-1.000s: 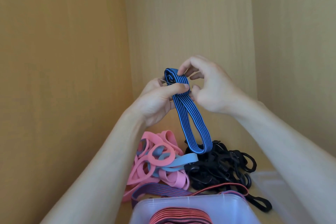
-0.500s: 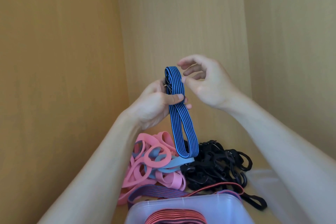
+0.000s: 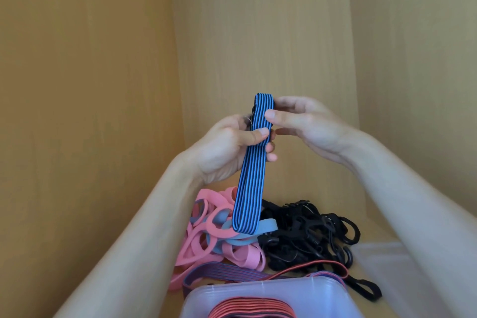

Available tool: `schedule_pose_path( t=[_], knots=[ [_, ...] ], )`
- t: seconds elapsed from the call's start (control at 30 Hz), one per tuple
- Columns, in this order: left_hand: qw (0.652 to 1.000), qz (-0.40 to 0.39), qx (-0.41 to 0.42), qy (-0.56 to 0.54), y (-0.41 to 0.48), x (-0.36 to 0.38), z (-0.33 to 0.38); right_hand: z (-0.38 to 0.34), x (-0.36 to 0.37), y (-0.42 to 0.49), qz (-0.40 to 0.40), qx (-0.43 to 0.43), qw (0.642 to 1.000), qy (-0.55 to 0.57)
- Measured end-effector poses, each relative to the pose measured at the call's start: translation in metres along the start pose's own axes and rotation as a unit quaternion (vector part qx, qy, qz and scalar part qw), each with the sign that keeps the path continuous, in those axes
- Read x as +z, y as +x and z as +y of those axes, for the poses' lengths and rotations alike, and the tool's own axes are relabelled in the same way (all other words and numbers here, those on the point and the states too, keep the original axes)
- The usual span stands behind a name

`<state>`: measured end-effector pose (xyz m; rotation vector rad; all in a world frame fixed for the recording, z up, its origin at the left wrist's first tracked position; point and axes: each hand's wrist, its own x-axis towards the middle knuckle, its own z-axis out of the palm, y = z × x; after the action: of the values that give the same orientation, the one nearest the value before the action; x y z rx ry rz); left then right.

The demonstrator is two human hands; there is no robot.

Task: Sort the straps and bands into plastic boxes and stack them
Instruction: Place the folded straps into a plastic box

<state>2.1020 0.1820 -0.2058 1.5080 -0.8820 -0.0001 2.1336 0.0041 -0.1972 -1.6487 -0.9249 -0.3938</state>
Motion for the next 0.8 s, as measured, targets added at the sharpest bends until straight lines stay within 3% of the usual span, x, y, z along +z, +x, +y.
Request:
schedule_pose_path(
  t=[0.23,0.43,0.8],
  knots=[
    [1.0,0.026,-0.006,0.006,0.002,-0.001,-0.002,-0.007,0.001,0.002,0.055,-0.019,0.997,0.049],
    [0.998,0.065,-0.019,0.002,0.002,-0.002,-0.005,-0.016,0.007,0.001,0.101,-0.099,0.989,-0.045],
    [0.998,0.053,-0.023,-0.038,-0.002,-0.012,-0.005,-0.012,0.033,0.0,0.085,-0.209,0.952,-0.206]
  ],
)
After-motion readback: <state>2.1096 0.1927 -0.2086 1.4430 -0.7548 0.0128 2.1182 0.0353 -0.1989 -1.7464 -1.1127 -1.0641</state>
